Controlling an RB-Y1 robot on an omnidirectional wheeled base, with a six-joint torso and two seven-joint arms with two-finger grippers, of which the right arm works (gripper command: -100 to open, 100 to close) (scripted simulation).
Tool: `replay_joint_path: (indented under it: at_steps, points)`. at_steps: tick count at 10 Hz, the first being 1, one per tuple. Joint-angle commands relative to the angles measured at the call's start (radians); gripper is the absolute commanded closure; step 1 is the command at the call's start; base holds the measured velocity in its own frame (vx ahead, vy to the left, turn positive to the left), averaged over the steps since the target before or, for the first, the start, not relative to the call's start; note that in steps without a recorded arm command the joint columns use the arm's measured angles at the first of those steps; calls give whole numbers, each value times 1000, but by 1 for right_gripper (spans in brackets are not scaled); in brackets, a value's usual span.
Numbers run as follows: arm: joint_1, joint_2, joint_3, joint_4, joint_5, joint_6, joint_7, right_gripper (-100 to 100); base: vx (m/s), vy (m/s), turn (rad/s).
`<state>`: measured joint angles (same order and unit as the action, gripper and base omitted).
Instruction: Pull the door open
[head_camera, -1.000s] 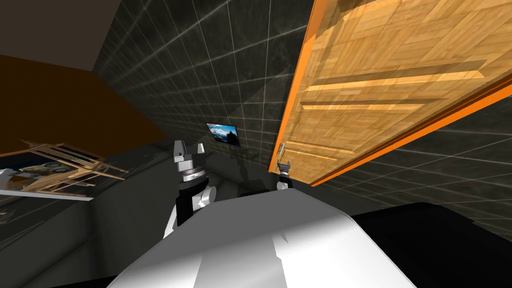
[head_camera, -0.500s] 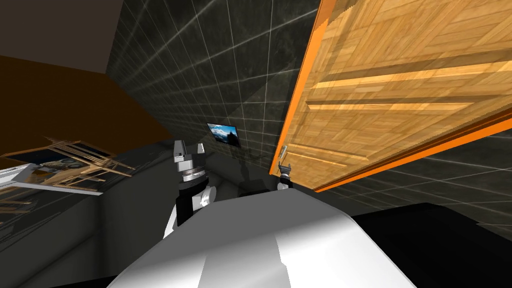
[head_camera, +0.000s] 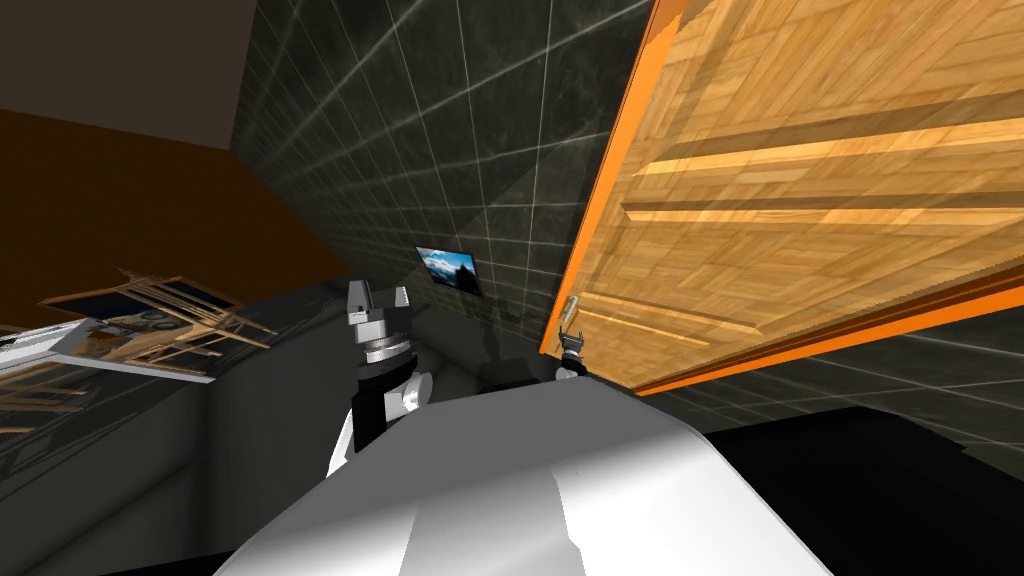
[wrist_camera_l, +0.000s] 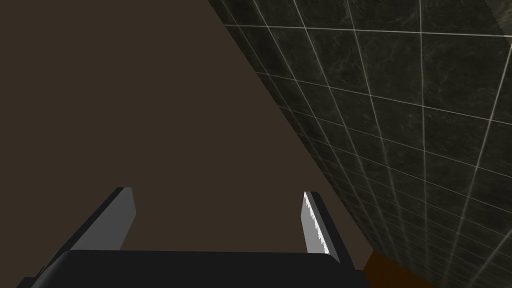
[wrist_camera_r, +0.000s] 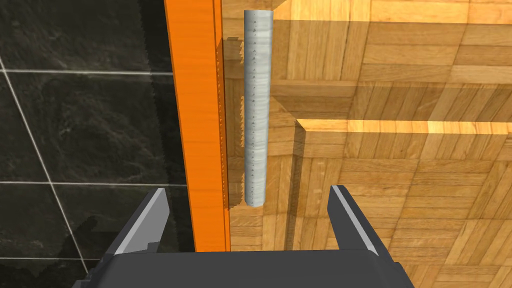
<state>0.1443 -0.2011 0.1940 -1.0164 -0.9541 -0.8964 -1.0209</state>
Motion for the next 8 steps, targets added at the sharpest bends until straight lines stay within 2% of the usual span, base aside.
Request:
replay_joint_path:
  at_steps: [1, 3, 4, 5, 8]
  points:
    - [-12, -5, 3, 32, -13, -8, -20, -100, 70, -41, 35]
    - [-20, -8, 8, 66, -37, -16, -42, -100, 81, -48, 57]
    - [-17, -7, 5, 51, -30, -11, -31, -100, 41, -32, 17]
    - [-11, -33, 6, 67, -32, -15, -69, -100, 153, -19, 18]
    - [-2, -66, 7, 86, -33, -19, -113, -100, 151, 10, 18]
